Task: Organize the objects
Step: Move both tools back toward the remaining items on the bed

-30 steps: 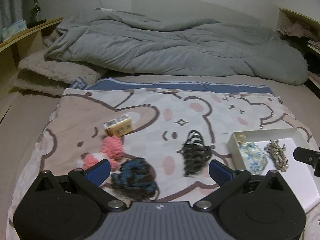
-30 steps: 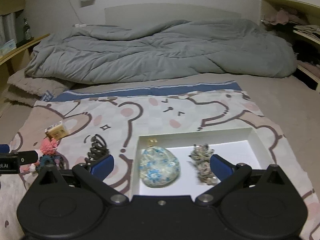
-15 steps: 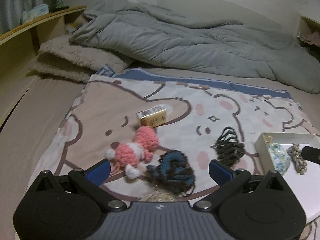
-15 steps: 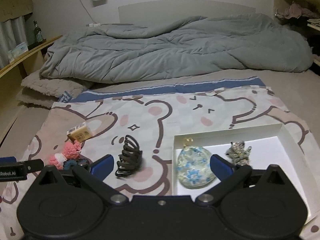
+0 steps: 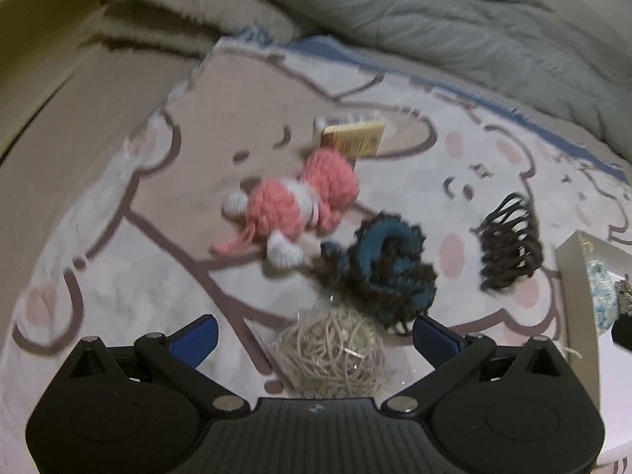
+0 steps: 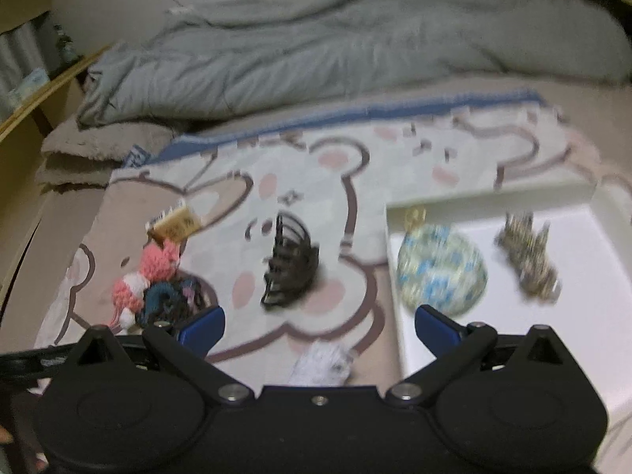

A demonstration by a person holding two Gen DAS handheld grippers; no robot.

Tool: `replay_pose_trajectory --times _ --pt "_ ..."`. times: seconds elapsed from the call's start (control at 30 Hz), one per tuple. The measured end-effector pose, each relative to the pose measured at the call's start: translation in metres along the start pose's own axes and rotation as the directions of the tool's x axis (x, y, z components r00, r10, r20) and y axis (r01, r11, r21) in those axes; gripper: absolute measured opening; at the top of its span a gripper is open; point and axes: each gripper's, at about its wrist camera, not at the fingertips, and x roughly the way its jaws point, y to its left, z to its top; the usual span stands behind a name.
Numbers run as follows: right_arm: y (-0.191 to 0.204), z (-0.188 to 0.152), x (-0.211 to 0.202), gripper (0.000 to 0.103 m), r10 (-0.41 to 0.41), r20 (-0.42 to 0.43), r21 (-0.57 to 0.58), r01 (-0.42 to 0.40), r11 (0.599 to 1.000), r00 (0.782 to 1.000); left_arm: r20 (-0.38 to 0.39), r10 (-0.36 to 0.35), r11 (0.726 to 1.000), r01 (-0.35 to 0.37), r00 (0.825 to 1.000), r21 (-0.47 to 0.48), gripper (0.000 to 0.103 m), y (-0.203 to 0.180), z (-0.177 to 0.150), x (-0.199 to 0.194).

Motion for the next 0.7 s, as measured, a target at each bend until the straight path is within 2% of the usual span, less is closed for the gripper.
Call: replay_pose_trajectory --times 0.2,0.3,0.37,0.57,0.7 --pt "0.01 -0.014 0.016 0.103 -0.009 -0.088 0.016 0.01 1.0 0.996 -0.095 0.029 0.998 -0.034 0.995 -0.046 0.103 -0.009 -0.004 0.026" --pt "0.007 -0.017 0.025 0.1 0.013 -0.133 0.066 -0.004 0.998 0.991 -0.134 0.024 0.998 -0.032 0.991 -0.061 0.103 -0.014 -0.007 0.039" --pt "0.004 -0.019 0.031 0.095 0.027 -0.161 0.1 -0.011 0.995 0.987 -0.138 0.026 0.998 -0.033 0.99 -0.052 0.103 -0.017 -0.007 0.044" --pt "0.001 -0.024 0.049 0.089 0.0 -0.225 0.085 0.019 0.996 0.974 -0.142 0.029 0.999 -0.035 0.989 -0.04 0.103 -0.022 -0.007 0.052" --pt "0.0 -0.026 0.059 0.084 0.019 -0.25 0.092 0.004 0.996 0.968 -0.145 0.011 0.999 -0.018 0.989 -0.042 0.103 -0.019 -0.005 0.053"
